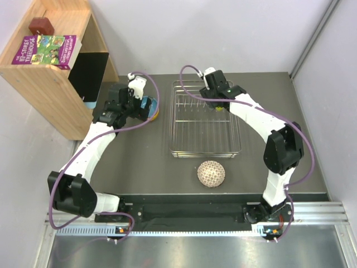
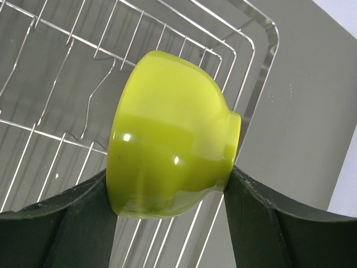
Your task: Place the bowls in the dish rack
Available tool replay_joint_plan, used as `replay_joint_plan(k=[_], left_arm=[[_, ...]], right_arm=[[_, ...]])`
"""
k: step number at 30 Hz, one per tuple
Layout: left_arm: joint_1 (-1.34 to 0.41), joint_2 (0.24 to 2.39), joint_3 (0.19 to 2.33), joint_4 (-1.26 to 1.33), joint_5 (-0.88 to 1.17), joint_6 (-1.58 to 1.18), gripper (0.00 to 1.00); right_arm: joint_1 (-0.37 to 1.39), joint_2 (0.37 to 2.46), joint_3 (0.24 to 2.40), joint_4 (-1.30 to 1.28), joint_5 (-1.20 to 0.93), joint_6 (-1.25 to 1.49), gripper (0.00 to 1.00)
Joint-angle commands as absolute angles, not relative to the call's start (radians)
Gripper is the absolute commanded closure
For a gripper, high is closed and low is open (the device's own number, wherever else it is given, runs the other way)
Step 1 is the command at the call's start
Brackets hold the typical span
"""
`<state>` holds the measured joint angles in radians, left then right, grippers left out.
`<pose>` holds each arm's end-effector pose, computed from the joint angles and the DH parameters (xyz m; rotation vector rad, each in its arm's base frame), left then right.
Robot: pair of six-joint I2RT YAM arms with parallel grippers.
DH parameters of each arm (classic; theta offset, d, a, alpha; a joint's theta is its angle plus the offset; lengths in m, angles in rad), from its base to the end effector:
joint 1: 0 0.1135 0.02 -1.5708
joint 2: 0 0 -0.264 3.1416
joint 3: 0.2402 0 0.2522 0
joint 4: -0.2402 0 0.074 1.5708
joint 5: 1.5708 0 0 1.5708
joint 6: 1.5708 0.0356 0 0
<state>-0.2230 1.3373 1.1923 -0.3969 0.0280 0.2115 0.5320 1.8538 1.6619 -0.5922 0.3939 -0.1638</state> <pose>0.2961 -0.0682 0.3378 0.4717 2.0593 -0.0364 0.3700 0.2019 0.3037 -0.6021 2.2161 -0.2751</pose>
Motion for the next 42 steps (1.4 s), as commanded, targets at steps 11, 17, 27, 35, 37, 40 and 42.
replay_joint_plan(k=[11,17,27,35,37,40,42], left_arm=[[-0.215,1.298,1.181,-0.353,0.048,0.202,0.01],[-0.213,1.301,1.183,-0.353,0.049,0.202,0.01],[-0.213,1.308,1.189,-0.351,0.057,0.195,0.01],[-0.213,1.305,1.187,-0.356,0.055,0.193,0.01],[-0.212,1.305,1.186,-0.357,0.057,0.192,0.01],[-0.213,1.307,1.189,-0.357,0.057,0.192,0.01],[-0.212,1.307,1.189,-0.357,0.060,0.192,0.01]], right_arm=[[0.561,1.901,1.687,-0.537,0.419,-0.146,1.00],[0.561,1.888,1.689,-0.526,0.414,-0.127,1.00],[0.561,1.786,1.677,-0.497,0.440,-0.112,1.00],[0.561,1.799,1.677,-0.483,0.505,-0.114,1.00],[0.561,1.809,1.680,-0.483,0.503,-0.114,1.00],[0.561,1.830,1.684,-0.483,0.515,-0.114,1.00],[0.558,1.845,1.689,-0.483,0.518,-0.115,1.00]])
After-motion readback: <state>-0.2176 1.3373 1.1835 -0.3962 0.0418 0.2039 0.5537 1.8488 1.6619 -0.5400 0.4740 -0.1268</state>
